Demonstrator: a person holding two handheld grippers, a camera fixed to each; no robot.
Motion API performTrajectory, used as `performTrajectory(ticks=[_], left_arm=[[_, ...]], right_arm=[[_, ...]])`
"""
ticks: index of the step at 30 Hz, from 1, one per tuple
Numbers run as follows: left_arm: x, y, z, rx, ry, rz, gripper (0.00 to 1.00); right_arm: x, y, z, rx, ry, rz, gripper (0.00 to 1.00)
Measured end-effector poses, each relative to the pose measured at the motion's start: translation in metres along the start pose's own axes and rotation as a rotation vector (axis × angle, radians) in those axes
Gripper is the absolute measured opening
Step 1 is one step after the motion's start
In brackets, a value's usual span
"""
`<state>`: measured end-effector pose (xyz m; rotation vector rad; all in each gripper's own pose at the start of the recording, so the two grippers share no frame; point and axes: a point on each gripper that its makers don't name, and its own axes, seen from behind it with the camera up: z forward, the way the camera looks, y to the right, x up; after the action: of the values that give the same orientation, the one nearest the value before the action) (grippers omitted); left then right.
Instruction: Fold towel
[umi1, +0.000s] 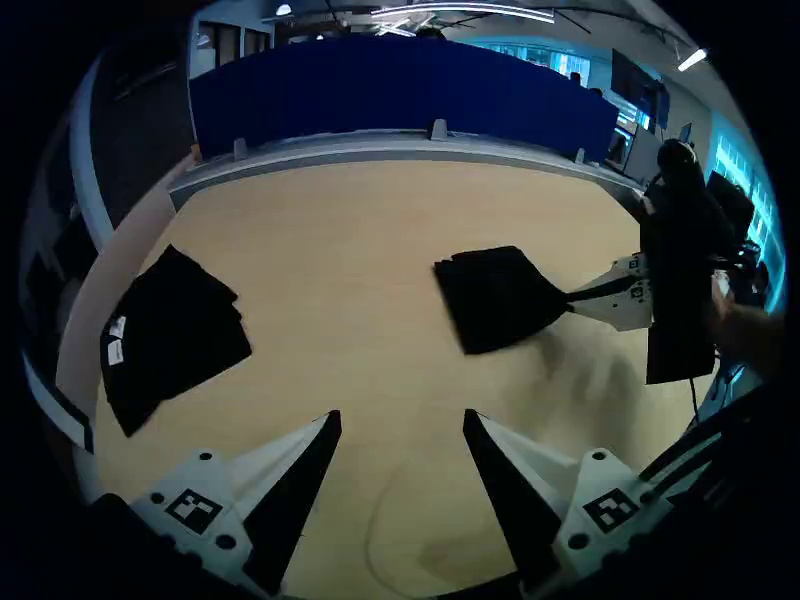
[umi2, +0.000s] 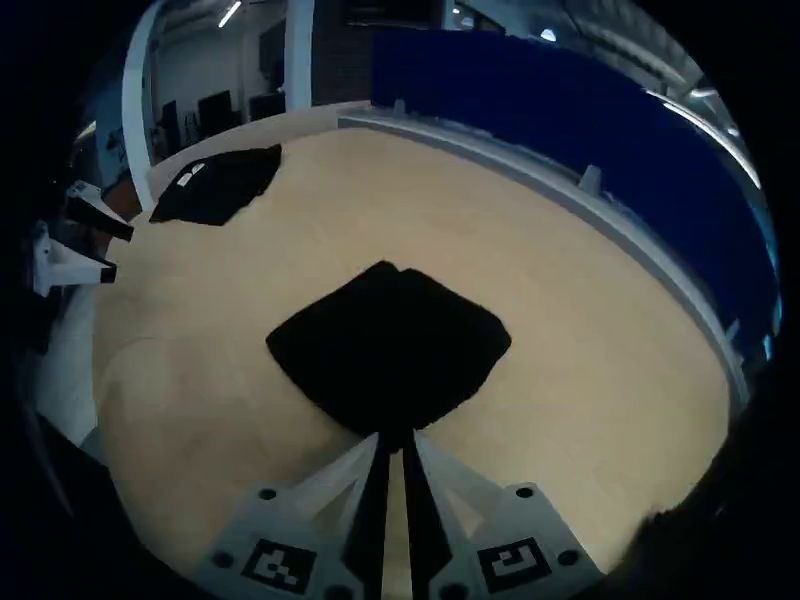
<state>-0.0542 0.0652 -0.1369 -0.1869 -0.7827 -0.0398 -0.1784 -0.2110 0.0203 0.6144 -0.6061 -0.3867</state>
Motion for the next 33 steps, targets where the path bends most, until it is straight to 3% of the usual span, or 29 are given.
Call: performTrajectory(ticks=[14,30,31,33], left_arm=[[0.021,0.004,0.002,-0.008,0.045,0.010,0.90],[0.026,0.007,0.001,-0.014,0.053,0.021,0.90],[0.026,0.007,0.000,-0.014,0.053,0.022,0.90],[0.026,0.007,0.000,-0.013,0.053,0.024,0.90]], right_arm=[[0.095,0.030,-0.054,-0.057,0.165,-0.068,0.08],[0.081,0.046,-0.057,-0.085,0.155,-0.026,0.08],[0.080,0.047,-0.057,-0.092,0.156,-0.025,0.10],[0.078,0.050,-0.056,-0.100,0.153,-0.024,0.24]])
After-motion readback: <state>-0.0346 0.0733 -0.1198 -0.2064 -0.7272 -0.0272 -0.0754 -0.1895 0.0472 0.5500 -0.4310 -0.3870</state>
